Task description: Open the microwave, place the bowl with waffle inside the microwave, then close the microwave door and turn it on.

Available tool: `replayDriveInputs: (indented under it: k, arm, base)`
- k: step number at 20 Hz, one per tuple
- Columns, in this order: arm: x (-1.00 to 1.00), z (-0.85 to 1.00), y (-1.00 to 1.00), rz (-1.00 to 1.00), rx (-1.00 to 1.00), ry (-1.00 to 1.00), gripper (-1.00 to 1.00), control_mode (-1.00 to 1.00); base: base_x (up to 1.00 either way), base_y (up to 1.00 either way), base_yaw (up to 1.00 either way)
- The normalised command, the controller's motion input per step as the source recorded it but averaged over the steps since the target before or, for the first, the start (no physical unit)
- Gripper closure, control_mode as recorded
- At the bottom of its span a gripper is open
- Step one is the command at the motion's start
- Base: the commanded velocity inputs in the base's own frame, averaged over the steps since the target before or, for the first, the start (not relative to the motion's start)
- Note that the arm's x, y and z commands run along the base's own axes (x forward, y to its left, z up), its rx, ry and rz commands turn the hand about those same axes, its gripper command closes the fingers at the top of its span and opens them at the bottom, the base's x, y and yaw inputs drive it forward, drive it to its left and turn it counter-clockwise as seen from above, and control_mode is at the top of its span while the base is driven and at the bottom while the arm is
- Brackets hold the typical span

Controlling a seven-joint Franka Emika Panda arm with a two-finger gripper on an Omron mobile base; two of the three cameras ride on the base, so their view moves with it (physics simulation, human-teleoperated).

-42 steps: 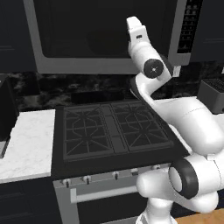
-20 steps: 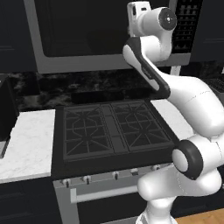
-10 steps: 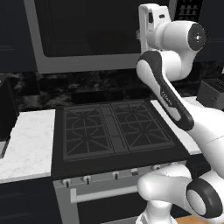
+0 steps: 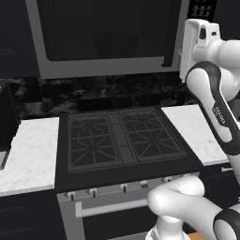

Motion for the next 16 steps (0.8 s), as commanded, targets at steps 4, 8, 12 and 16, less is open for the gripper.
replayDriveInputs:
  k: [4, 8, 12, 16]
  arm:
    - [-0.26, -0.13, -1.00, 0.00, 0.16, 0.00, 1.00, -1.00]
    - [-0.03, -0.13, -1.00, 0.00, 0.12, 0.00, 1.00, -1.00]
    - [0.00, -0.06, -0.99, -0.02, 0.01, 0.00, 1.00, -1.00]
    - [0.00, 0.00, -0.61, 0.00, -0.06, 0.00, 1.00, -1.00]
  base:
    - [0.00, 0.00, 0.00]
    - [0.00, 0.00, 0.00]
    - [0.00, 0.00, 0.00]
    - [0.00, 0.00, 0.00]
